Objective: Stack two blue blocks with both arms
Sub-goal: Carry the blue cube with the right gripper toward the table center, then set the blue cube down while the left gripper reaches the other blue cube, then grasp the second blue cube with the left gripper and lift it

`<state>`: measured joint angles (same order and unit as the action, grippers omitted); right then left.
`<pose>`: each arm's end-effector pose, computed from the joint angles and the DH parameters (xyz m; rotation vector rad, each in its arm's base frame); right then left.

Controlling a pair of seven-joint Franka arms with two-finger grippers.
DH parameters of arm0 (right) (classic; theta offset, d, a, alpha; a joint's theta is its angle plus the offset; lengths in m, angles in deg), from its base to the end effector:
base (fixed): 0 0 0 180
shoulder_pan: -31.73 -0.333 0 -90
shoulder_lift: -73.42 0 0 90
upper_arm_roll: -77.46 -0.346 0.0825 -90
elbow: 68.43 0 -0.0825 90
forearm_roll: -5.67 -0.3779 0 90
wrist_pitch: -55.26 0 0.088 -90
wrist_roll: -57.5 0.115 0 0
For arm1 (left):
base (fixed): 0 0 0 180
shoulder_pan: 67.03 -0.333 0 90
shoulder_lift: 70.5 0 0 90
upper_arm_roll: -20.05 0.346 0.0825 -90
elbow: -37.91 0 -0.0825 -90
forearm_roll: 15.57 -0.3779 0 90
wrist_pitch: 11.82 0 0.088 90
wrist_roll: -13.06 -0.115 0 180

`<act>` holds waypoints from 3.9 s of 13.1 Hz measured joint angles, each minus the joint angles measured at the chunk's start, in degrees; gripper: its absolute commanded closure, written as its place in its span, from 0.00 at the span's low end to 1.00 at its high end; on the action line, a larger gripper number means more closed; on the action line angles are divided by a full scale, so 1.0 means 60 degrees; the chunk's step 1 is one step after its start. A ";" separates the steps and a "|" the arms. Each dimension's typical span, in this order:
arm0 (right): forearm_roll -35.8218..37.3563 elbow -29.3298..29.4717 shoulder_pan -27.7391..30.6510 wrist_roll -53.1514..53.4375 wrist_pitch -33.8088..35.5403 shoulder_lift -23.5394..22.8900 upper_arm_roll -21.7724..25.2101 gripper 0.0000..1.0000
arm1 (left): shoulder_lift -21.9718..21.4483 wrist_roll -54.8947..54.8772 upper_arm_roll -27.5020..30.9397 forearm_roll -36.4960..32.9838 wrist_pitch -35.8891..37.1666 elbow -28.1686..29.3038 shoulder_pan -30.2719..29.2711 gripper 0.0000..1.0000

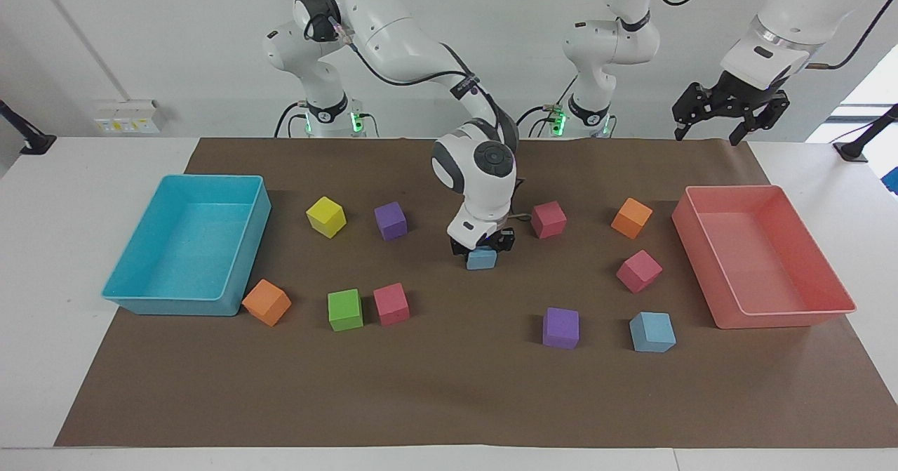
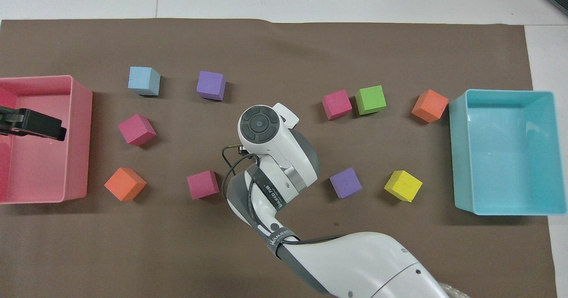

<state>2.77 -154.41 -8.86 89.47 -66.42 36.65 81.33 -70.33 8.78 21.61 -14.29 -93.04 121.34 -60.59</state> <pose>0.5715 0.4405 0.3099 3.1319 0.1081 -0.0241 0.5308 -0.0482 0.6843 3.1087 -0.2536 -0.0650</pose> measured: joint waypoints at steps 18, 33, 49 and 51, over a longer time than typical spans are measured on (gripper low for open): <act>-0.0004 -0.0022 0.0115 0.0638 0.0002 0.0114 0.0065 0.00 | 0.0048 -0.0254 0.0029 0.0000 -0.0517 0.0075 -0.0134 0.00; -0.1199 -0.0346 0.1620 -0.0043 0.0883 0.2058 0.0177 0.00 | 0.3544 -0.0254 -0.0098 0.0001 -0.5664 0.0316 -0.0119 0.00; -0.8889 -0.2868 0.2956 -0.4205 -0.0318 0.2037 0.0171 1.00 | 0.5801 -0.0156 -0.0166 0.0026 -0.9442 0.1182 -0.0014 0.00; -0.9739 -0.3128 0.2957 -0.4373 -0.0509 0.2037 0.0169 1.00 | 0.5799 -0.0033 -0.0167 0.0027 -0.9442 0.1209 0.0001 0.00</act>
<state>-55.66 -173.18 8.88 63.23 -69.47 48.87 82.35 -35.53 8.58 20.61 -14.13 -149.69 128.60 -60.58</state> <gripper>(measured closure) 0.991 0.000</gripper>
